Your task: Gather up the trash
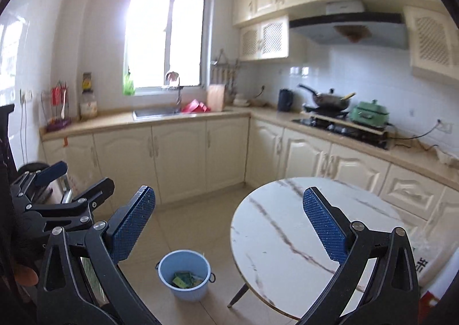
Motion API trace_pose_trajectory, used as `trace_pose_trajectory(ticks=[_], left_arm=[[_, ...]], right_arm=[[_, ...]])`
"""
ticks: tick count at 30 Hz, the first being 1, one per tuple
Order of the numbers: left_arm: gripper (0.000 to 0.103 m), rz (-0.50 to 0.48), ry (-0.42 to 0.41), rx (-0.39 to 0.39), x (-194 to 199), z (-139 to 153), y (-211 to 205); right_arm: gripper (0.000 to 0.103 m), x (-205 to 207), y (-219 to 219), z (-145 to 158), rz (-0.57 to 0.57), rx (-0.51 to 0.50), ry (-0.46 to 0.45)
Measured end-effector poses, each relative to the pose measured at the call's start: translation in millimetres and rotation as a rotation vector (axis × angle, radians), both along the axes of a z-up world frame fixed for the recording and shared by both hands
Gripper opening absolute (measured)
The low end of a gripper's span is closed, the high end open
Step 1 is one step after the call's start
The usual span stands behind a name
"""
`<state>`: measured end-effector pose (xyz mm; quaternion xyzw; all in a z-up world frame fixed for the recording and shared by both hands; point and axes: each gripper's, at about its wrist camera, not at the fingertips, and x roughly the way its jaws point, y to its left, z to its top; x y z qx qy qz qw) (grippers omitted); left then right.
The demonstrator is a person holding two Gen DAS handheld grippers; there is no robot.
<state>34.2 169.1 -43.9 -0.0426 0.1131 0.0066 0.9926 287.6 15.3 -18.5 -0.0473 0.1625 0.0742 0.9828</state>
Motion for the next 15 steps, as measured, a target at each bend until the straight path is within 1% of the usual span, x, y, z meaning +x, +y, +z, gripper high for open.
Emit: trace_pose_trajectory(ticks=[3,5,8,10,12,15], left_arm=[[0.102,-0.01,-0.043,-0.001,-58.8,10.2,-1.3],[0.102,-0.01,-0.069,-0.004,-95.7,17.3,6.0],[0.102,-0.012,-0.111,0.014,-149.5,21.7,9.5],[0.102,-0.012,-0.142,0.015,-179.6,22.9,11.5],[0.102,-0.009,-0.15,0.019,-207.7,16.1,13.6],[0.102,-0.007,-0.152,0.034,-234.9,11.6,13.3]], right_arm=[[0.103,-33.0,-13.8,25.5,-0.018,0.02,-0.044],[0.103,-47.9,-17.0,37.4,-0.044,0.023,-0.058],[0.103,-70.0,-20.2,53.5,-0.057,0.038,-0.076],[0.103,-86.3,-21.8,61.9,-0.043,0.052,-0.097],[0.103,-99.4,-19.9,69.2,-0.054,0.045,-0.116],[0.103,-114.2,-19.1,75.2,-0.057,0.039,-0.132]])
